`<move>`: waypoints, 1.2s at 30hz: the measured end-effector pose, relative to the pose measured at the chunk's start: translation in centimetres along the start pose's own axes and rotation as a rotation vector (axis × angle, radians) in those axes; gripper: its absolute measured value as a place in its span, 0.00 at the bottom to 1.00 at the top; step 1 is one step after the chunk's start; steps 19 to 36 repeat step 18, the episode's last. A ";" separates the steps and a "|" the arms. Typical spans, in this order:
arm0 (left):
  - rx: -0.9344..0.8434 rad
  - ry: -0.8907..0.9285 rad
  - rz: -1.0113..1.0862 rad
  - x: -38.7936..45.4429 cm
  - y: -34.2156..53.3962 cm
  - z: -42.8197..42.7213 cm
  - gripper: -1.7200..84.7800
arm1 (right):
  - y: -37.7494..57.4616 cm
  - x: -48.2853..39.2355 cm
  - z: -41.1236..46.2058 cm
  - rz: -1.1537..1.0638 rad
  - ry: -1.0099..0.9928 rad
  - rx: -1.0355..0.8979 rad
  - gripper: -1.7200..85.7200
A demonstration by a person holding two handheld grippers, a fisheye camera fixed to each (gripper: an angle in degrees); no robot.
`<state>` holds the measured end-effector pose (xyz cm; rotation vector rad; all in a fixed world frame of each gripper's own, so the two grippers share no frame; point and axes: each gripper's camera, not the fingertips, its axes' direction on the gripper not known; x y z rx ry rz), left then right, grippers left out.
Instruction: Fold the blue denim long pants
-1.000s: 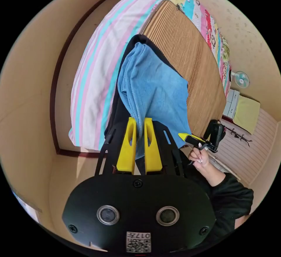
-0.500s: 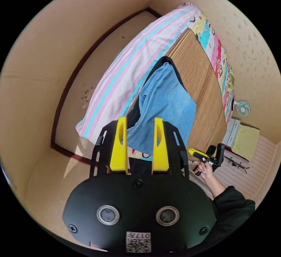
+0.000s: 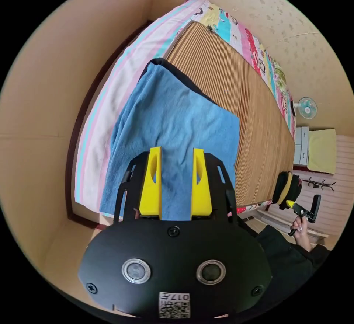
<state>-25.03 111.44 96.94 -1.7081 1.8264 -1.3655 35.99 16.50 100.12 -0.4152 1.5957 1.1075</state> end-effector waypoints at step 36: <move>-0.001 0.161 0.674 29.3 7.6 13.4 0.12 | 20.4 11.1 -21.7 0.475 -0.029 0.674 0.03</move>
